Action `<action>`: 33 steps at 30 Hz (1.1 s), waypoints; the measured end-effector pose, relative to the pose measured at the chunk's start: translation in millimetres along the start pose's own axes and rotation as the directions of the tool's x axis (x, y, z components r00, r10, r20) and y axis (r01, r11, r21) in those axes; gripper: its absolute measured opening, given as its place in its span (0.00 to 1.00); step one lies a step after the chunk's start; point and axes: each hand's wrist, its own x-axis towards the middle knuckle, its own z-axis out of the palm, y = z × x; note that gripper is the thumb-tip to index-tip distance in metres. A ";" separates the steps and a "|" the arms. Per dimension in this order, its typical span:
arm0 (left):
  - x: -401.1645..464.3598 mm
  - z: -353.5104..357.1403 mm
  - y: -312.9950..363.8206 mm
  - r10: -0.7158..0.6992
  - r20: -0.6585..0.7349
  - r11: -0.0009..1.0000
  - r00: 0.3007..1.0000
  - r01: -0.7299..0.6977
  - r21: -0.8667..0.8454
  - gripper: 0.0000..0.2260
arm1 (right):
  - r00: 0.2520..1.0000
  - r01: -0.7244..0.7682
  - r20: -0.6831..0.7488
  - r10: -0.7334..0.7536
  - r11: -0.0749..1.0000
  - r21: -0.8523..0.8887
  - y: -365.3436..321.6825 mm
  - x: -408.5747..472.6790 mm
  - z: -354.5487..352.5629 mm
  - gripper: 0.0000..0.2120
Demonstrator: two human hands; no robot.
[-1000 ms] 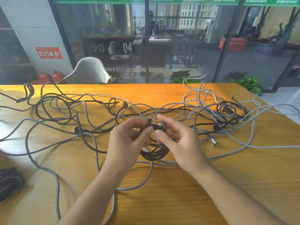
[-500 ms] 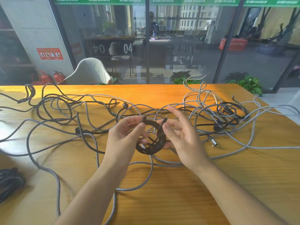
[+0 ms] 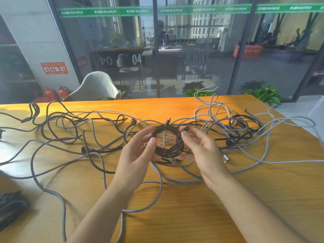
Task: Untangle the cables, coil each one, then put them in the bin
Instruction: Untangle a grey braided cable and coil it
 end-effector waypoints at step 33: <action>-210.2 -222.8 20.9 0.056 -0.405 0.738 0.913 0.235 0.633 0.30 | 0.740 0.152 0.651 0.168 0.901 -0.406 54.2 -96.0 221.9 0.30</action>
